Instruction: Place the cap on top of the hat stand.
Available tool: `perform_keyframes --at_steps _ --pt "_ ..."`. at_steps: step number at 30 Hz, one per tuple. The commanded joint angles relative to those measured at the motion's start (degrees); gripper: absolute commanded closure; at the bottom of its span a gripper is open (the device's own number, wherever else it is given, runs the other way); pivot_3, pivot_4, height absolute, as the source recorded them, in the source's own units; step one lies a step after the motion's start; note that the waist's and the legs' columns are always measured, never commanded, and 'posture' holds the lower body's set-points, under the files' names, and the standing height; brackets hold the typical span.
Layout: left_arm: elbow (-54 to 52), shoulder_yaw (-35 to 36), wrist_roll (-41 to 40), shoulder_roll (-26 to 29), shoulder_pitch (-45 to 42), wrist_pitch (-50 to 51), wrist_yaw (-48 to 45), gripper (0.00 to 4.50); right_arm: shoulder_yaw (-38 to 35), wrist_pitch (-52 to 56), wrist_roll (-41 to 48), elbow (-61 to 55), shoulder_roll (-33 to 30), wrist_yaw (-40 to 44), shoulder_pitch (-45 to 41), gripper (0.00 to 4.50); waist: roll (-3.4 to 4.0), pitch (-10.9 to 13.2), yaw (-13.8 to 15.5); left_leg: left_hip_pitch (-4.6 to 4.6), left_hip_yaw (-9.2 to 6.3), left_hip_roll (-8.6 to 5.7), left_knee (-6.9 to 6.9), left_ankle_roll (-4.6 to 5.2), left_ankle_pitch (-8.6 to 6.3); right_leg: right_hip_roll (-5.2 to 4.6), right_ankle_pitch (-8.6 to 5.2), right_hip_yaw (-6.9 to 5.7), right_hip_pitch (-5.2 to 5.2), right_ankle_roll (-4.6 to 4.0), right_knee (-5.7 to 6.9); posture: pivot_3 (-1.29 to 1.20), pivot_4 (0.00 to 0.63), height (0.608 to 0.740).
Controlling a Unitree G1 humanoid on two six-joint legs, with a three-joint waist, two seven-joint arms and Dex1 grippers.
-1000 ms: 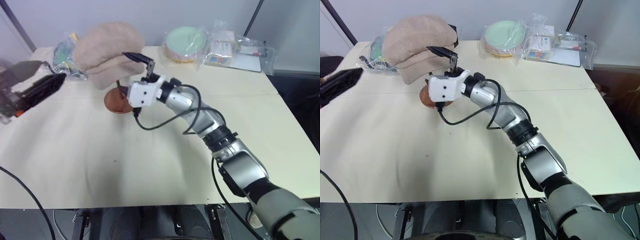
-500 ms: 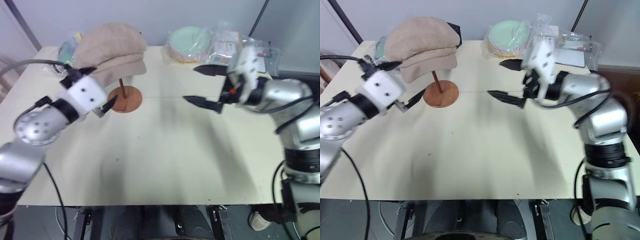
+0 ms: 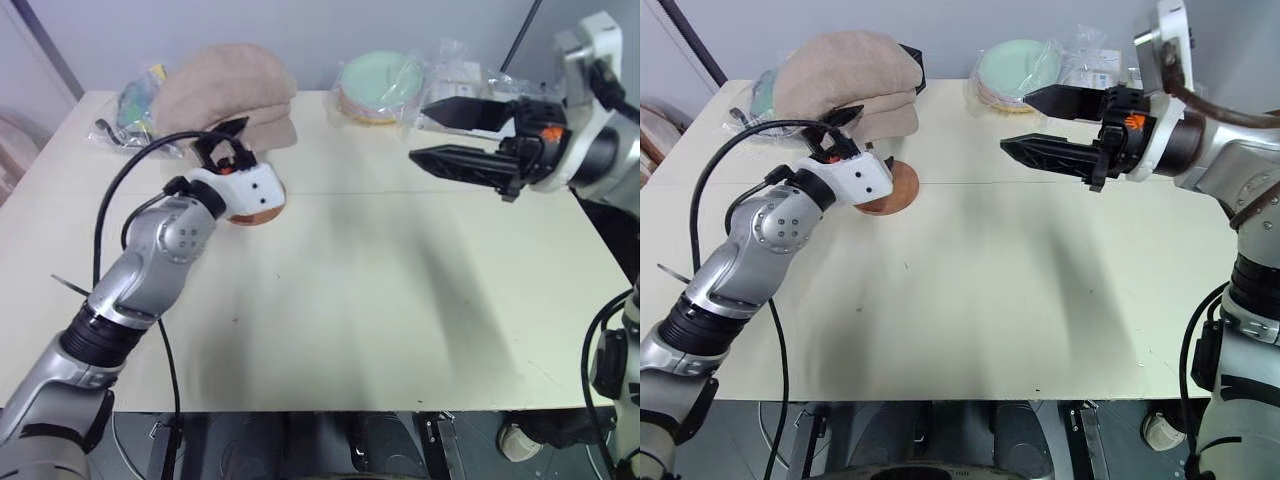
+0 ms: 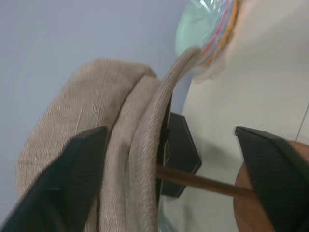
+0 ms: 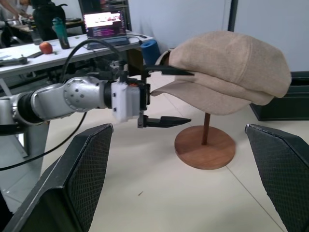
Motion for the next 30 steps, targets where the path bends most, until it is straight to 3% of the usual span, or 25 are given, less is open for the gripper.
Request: perform_keyframes --at_steps 1,6,12,19,24,30 --pt "-1.47 3.67 0.92 -0.22 1.31 -2.08 -0.85 2.00 -0.93 -1.91 -0.39 -2.29 -1.30 -0.03 0.86 0.00 0.00 0.00 -0.01 0.00 0.00 0.00 0.01 0.00 0.00 -0.01 0.00 0.00 0.00 0.00 0.00 0.00 0.150 0.740" --pt "-0.56 8.43 -0.73 1.97 4.42 -9.56 -1.45 4.44 -1.20 -2.18 0.01 -2.12 -1.26 -0.70 0.99 0.00 0.00 0.00 -0.13 0.00 -0.01 0.03 0.00 0.00 0.00 0.01 0.00 0.00 -0.02 0.00 0.02 0.00 0.150 0.740" --pt "11.98 16.63 -7.90 8.43 5.89 -37.02 -1.88 4.44 0.10 -3.62 -1.32 -0.85 -1.07 -0.19 0.94 0.00 0.01 0.00 -0.03 0.01 0.00 0.04 -0.01 0.00 0.00 -0.04 0.00 -0.01 -0.02 0.00 0.01 0.00 0.150 0.740" --pt "37.56 14.97 -11.49 16.48 -3.17 -67.47 -10.65 4.44 2.12 -5.46 -3.47 1.43 -0.51 0.69 0.34 0.00 0.01 0.00 0.00 0.00 0.04 0.02 0.00 0.00 0.00 -0.06 0.00 -0.06 -0.03 0.00 0.00 0.00 0.150 0.740" --pt "54.95 10.09 -1.77 18.69 -14.94 -82.78 -12.17 4.44 2.80 -6.00 -4.14 2.34 -0.15 0.82 -0.37 0.00 0.01 0.00 -0.07 -0.02 0.07 -0.04 0.00 0.01 0.00 -0.06 0.01 -0.08 0.00 0.01 -0.06 0.00 0.150 0.740" --pt "65.67 6.39 8.99 17.09 -22.94 -89.34 -6.28 4.44 2.53 -6.54 -4.85 2.01 0.40 -0.12 0.46 0.00 0.02 0.00 -0.35 -0.02 0.06 -0.03 -0.01 0.01 -0.01 -0.03 0.01 -0.09 -0.01 0.03 -0.04 0.00 0.150 0.740"
